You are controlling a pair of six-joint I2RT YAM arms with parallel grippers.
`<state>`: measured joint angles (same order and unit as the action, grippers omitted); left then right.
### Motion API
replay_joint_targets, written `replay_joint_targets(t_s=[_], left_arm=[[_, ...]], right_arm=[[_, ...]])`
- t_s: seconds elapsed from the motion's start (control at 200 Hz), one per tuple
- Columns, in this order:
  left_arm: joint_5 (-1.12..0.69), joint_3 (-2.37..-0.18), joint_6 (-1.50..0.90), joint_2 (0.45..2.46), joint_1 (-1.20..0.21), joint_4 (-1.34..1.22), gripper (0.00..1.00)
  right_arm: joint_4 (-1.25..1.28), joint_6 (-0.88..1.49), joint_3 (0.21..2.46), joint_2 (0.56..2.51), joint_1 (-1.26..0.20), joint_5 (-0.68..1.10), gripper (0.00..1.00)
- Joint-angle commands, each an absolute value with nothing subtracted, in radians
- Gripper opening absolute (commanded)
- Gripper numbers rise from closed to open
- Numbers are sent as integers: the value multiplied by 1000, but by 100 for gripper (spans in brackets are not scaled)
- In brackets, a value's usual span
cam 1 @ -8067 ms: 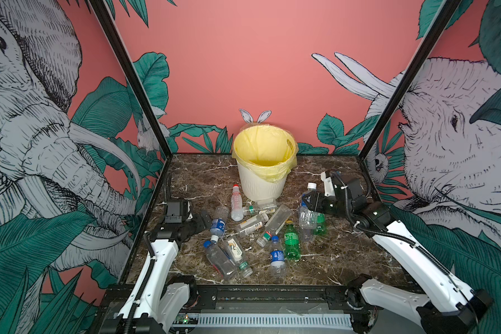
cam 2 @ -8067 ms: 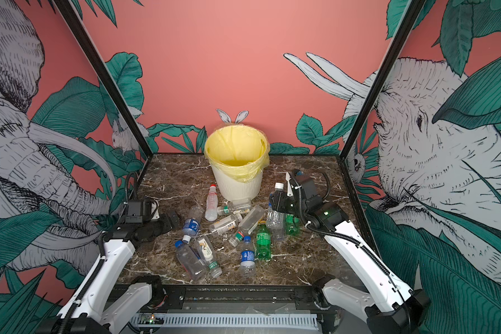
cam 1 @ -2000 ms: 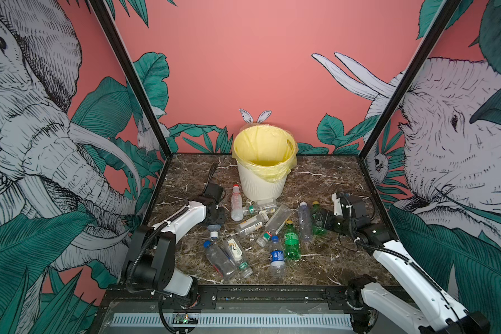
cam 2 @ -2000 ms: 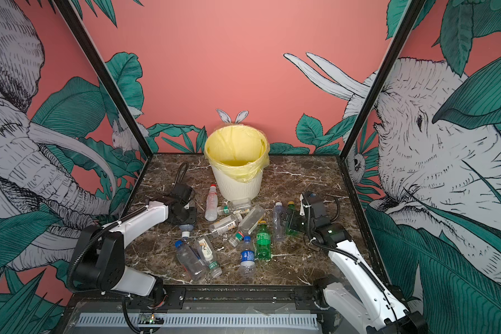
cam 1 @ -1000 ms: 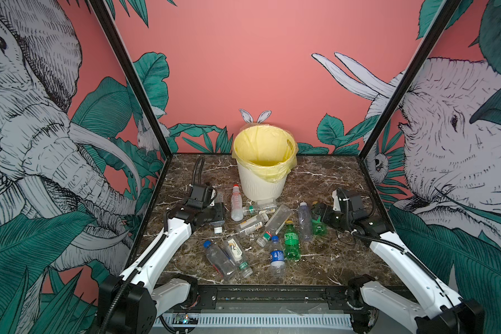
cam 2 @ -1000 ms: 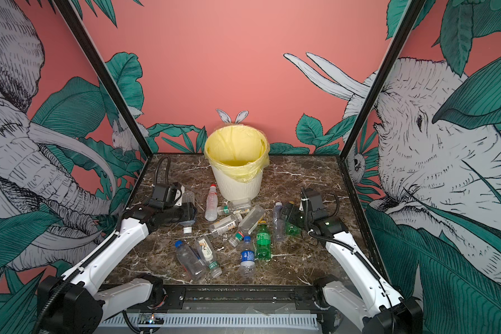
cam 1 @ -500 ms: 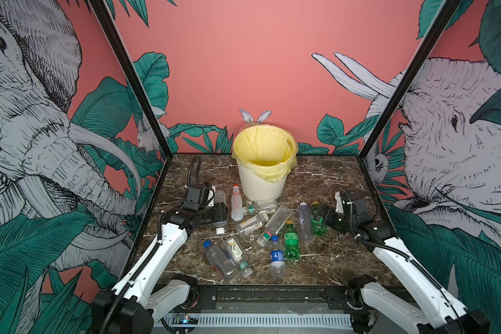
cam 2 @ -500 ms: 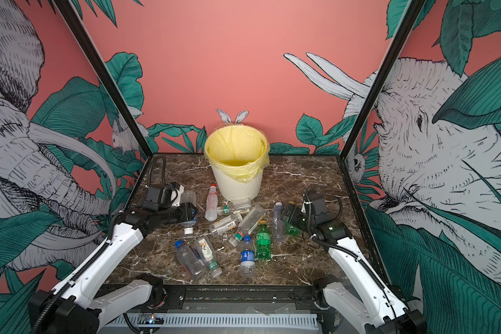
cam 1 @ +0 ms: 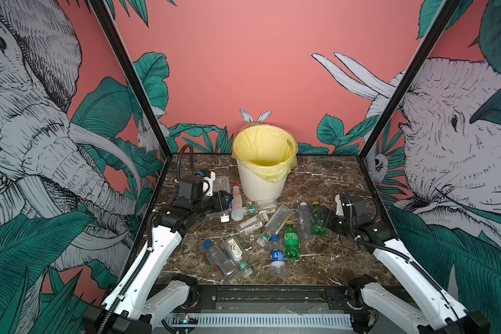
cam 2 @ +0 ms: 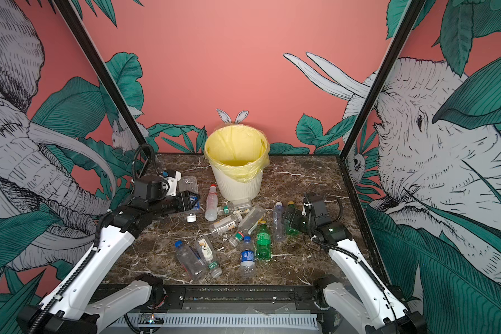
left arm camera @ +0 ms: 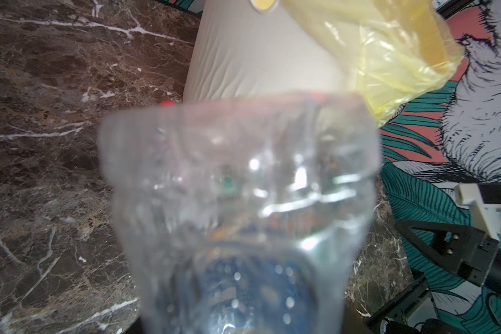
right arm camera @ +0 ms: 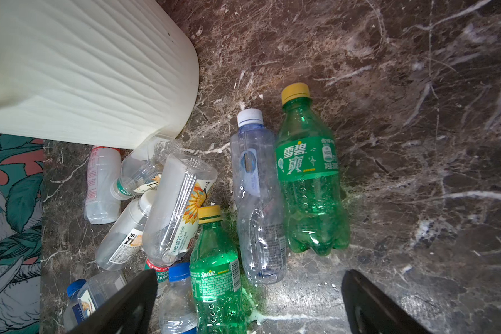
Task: Throw the plastic bottles in the bin
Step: Throw the plastic bottle into the trash bin.
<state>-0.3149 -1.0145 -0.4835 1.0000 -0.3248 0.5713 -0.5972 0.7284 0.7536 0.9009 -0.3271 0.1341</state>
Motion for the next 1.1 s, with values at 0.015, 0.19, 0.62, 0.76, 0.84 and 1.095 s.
replay_joint_targets(t_s=[0.015,0.19,0.62,0.76,0.84,1.095], left_arm=[[-354,-1050,-517,991,-328,510,58],[-370,-1070,-536,994,-329,473,60],[-424,-1133,-589,1007,-328,346,60],[-448,-1134,-612,1010,-328,270,60],[-451,-1123,-622,1009,-329,231,60],[-467,-1041,-637,981,-328,117,60]], right_arm=[[-608,711,735,884,-322,107,99],[-608,707,736,888,-321,113,99],[-610,693,729,897,-319,121,99],[-609,690,727,897,-319,121,99],[-609,689,726,897,-319,123,99],[-601,691,720,900,-319,124,99]])
